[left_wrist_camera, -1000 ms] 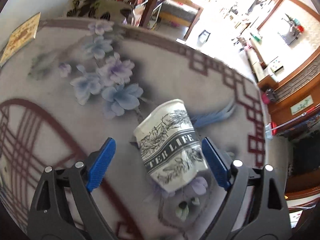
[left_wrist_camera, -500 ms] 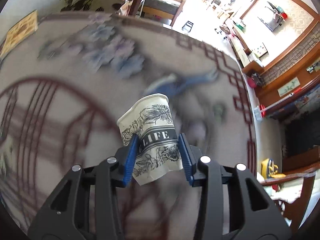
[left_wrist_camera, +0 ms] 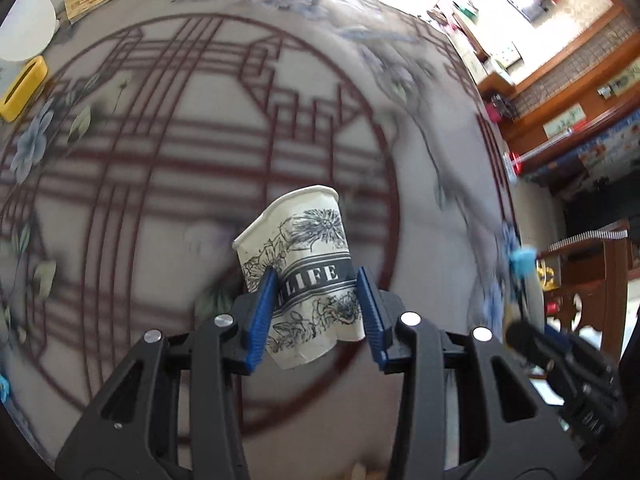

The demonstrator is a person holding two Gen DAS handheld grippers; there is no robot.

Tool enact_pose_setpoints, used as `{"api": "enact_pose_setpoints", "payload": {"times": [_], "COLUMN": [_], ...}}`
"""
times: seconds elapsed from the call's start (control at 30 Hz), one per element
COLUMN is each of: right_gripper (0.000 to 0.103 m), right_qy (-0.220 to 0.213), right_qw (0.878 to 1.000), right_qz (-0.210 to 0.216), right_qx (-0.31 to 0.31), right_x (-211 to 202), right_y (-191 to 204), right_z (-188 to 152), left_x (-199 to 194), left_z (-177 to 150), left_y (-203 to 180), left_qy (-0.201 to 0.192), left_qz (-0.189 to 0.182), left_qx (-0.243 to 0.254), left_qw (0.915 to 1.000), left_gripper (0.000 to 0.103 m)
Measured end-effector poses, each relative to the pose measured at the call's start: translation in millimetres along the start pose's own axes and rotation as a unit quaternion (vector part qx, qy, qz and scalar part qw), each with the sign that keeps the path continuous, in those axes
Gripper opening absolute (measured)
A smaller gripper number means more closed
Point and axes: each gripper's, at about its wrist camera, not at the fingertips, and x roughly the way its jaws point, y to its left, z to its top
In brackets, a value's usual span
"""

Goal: Collect trash
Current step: 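Carry the paper cup and snack wrapper over the red bin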

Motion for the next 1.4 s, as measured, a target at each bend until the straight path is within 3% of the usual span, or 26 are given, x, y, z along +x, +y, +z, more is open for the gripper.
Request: {"api": "enact_pose_setpoints", "payload": {"times": [0.23,0.5,1.07,1.4], "right_gripper": [0.026,0.026,0.026,0.026], "right_qy": [-0.008,-0.04,-0.09,-0.114], "right_qw": [1.0,0.998,0.99,0.979], "right_qz": [-0.011,-0.027,-0.054,-0.075], "right_qx": [0.0,0.029,0.098,0.153], "right_x": [-15,-45,-94,-124], "right_y": [12,3,-41,-98], "right_z": [-22,-40,-66,-86], "left_x": [-16,-45,-63,-54], "left_z": [-30,-40,-53,-63], "left_y": [-7,-42,-119,-170], "left_qy": [0.003,-0.026,-0.046,-0.039], "left_qz": [-0.019,-0.036,-0.066,-0.079], "left_qx": [0.021,0.078,0.172,0.211], "left_qw": [0.9996,0.996,0.9817,0.9735], "left_gripper": [0.039,0.039,0.04,0.04]}}
